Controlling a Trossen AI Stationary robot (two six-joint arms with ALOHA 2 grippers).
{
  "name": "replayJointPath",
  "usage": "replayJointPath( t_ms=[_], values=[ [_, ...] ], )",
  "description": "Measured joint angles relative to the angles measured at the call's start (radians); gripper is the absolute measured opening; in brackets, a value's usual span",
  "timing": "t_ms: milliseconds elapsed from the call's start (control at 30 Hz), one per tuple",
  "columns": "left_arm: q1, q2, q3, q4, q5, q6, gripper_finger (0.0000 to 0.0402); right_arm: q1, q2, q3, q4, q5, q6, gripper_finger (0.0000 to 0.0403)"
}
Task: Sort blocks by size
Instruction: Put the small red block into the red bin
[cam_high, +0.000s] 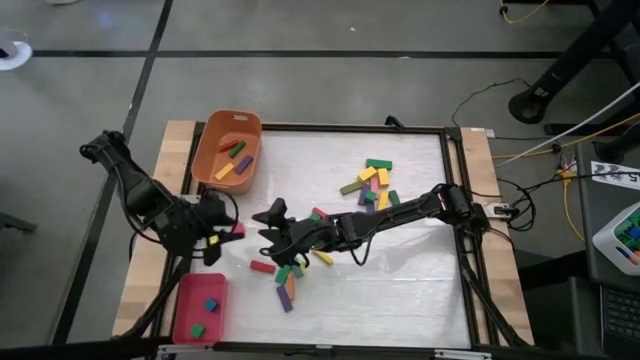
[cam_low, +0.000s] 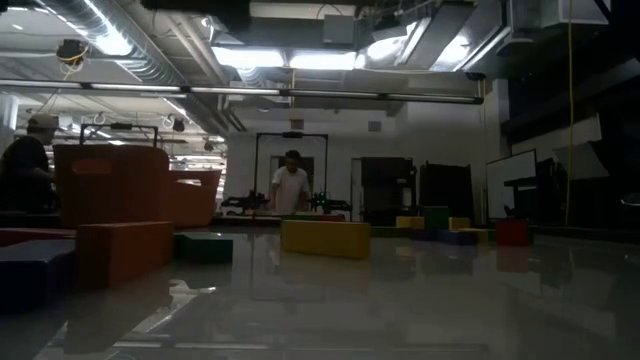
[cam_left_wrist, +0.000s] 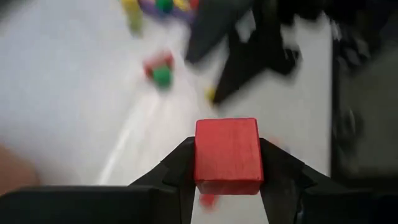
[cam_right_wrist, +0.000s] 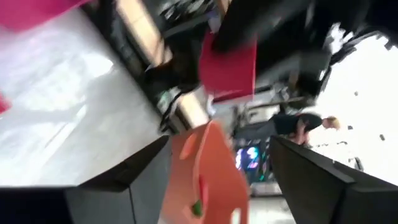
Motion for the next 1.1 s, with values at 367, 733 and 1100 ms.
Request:
replayJointPath(
  t_ms=[367,733,1100],
  values=[
    [-0.149,0.039,0.000,-0.095,0.516,-0.263,0.0123,0.001,0.000,0.000,-0.386,0.075,0.216,0.0275],
    [-0.262,0.196,0.000,-0.094,0.517,-0.454,0.0124,-0.040,0.002,-0.006,-0.604,-0.040,0.382,0.0276],
    [-0.283,0.381,0.000,-0.094,0.516,-0.457,0.0125,-0.149,0.004,-0.009,-0.779,-0.296,0.361,0.0276]
  ],
)
